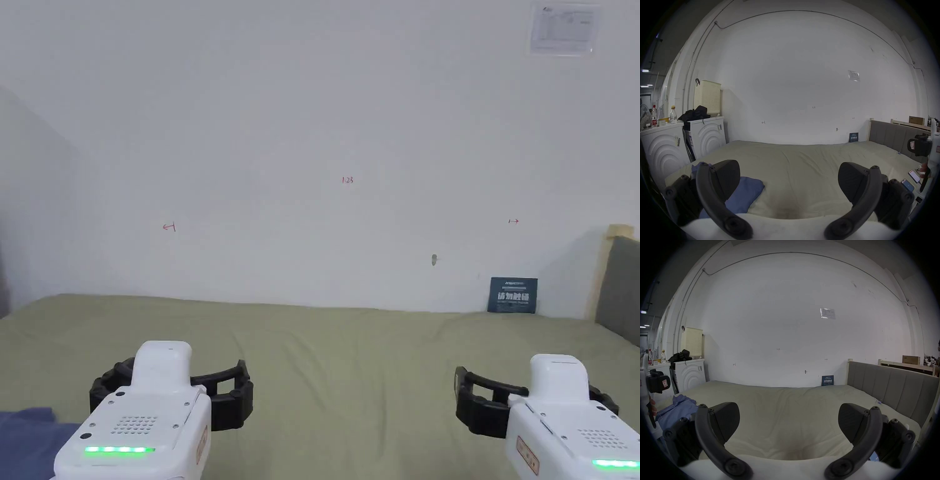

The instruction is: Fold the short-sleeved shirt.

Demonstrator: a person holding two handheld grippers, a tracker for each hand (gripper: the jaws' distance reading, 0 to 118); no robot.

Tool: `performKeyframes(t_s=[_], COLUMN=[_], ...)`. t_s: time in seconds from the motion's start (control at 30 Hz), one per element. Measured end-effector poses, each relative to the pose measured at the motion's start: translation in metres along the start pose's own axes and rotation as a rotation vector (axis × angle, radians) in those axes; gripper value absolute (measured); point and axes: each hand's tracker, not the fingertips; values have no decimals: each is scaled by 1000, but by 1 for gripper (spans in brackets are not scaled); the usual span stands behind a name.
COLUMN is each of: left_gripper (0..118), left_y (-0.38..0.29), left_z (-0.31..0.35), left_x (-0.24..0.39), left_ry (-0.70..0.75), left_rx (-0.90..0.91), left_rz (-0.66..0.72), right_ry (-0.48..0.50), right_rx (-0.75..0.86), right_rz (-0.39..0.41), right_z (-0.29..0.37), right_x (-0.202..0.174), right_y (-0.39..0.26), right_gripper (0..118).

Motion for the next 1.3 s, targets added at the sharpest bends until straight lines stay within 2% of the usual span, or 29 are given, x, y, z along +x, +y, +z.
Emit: performKeyframes(t_s=[0.33,0.37,0.4,0.43,0.47,0.53,0.6,0.63,0.67,0.7,0.73,0.77,0.8,0.83,0.87,0.9,0.93,0.97,1.0,1.03,1.07,1.1,1.13,1.17,1.27,1.3], left_gripper=[118,118,118,118,118,118,118,118,118,118,118,118,118,118,118,118,118,118,118,118,118,118,118,118,118,118], left_y=[3,5,9,13,18,14,-12,-31,-45,-45,-33,-12,16,35,40,35,32,24,23,23,15,16,14,18,14,11], left_z=[0,0,0,0,-1,-9,-17,-21,-25,-23,-18,-13,-5,-2,0,1,4,6,7,8,3,4,2,2,-4,-4], left_x=[0,-1,-4,-11,-21,-51,-71,-78,-81,-79,-76,-73,-52,-27,2,19,25,24,23,23,22,18,14,10,7,5], left_ry=[0,-5,-21,-62,-111,-186,-149,-110,-111,-157,-140,-114,-25,71,139,135,116,84,61,40,-3,25,32,27,34,31], left_rx=[2,0,3,20,32,47,38,6,-17,-44,-42,19,25,53,102,122,142,144,135,132,22,0,-15,64,61,28], left_rz=[2,25,85,222,397,893,1511,1735,1924,1823,1605,1181,736,295,-65,-314,-393,-332,-246,-213,-73,-27,6,-19,-8,5], right_ry=[-2,-3,-18,-41,-58,-41,-2,43,110,225,287,261,202,150,120,90,44,4,-24,-41,-44,-41,-40,-34,-5,-6], right_rx=[-11,-11,-4,13,25,-2,-4,42,100,118,48,12,-17,-68,-100,-166,-195,-204,-232,-194,-155,-138,-81,-74,-76,-106], right_rz=[-14,-1,73,203,368,888,1499,1686,1812,1773,1565,1399,1178,873,623,364,168,0,-74,-92,-74,-38,12,12,6,-18], right_z=[-1,-1,-2,-3,-5,-14,-14,-10,-5,1,-3,-7,-11,-17,-12,-12,-13,-10,-23,-28,-27,-27,-7,3,11,-16], right_x=[2,1,-3,-10,-19,-42,-60,-62,-61,-63,-55,-52,-49,-40,-37,-26,-16,-4,5,10,11,11,-4,-13,-23,-2], right_y=[-2,-1,3,6,9,2,-23,-38,-50,-49,-50,-48,-44,-38,-17,-8,-6,-5,-15,-18,-18,-16,-7,-4,7,1], right_gripper=[117,117,117,117,117,117,117,117,117,117,117,117,117,117,117,117,117,117,117,117,117,117,117,117,117,117])
